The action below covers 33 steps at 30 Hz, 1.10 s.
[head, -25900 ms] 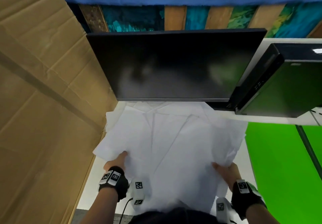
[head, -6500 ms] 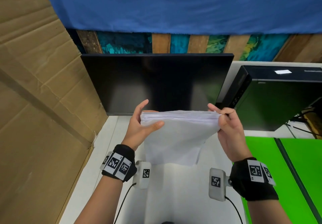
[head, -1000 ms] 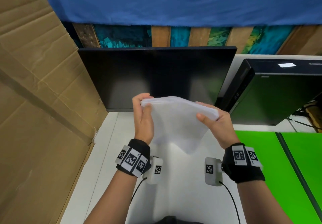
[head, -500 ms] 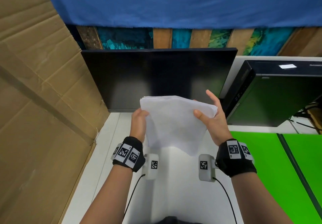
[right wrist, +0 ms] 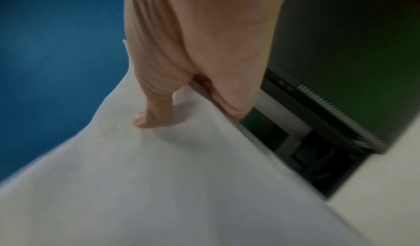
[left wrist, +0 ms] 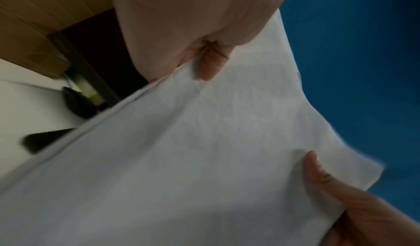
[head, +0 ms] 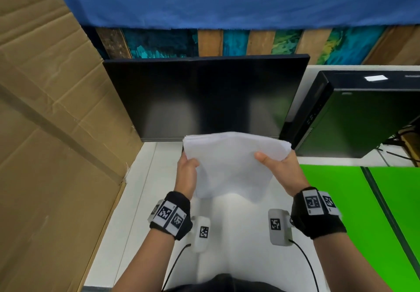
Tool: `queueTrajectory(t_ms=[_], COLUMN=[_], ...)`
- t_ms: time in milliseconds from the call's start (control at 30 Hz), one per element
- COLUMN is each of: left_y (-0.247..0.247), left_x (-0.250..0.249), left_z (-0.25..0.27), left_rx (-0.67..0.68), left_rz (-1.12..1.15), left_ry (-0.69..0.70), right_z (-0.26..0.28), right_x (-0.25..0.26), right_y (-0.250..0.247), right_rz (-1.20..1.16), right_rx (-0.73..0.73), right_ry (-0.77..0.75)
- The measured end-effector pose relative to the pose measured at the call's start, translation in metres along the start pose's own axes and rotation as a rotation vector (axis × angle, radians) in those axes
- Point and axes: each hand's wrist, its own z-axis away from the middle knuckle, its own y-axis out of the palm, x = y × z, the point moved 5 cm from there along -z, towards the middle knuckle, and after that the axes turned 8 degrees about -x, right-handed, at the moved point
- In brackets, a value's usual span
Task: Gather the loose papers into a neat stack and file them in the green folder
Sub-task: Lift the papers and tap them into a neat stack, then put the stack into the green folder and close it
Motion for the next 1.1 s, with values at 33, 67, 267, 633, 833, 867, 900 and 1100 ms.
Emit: queueTrajectory(t_ms=[33,67,267,633,833,867,900,1100], left_y=[0.000,0.001,0.000,0.018,0.043,0.049,0.057,0.126], left_x=[0.010,0.017,0.020,0.041,0.076,0.083,0.090,0.127], left_z=[-0.001,-0.003,-0.010,-0.005,0.006,0.008,0.010,0.031], left_rx=[0.009,0.022,0.154,0.211,0.271,0.265,0.245,0.241], left_rz=[-0.029,-0.055,-0.161,-0.141,-0.265,-0.292,-0.318,-0.412], left_ry=[-0.034,-0.055,0.056,-0.010,-0.138,-0.143,-0.146,-0.217], right_z=[0.002,0.004,-0.003,0.005,0.040,0.043,0.046,0.035], right_x=[-0.012,-0.021,-0.008,-0.018,-0.086,-0.094,-0.100,-0.128], right_y=[0.001,0.002,-0.002,-0.044,-0.074,-0.081,-0.086,-0.164], right_rz=[0.027,0.044,0.052,-0.031,0.009,-0.023,-0.070,0.159], right_rx=[0.001,-0.015,-0.121,0.003,0.063,0.062,0.068,-0.154], right_ry=[0.037,0.061,-0.021,0.229,0.486,0.515,0.548,0.564])
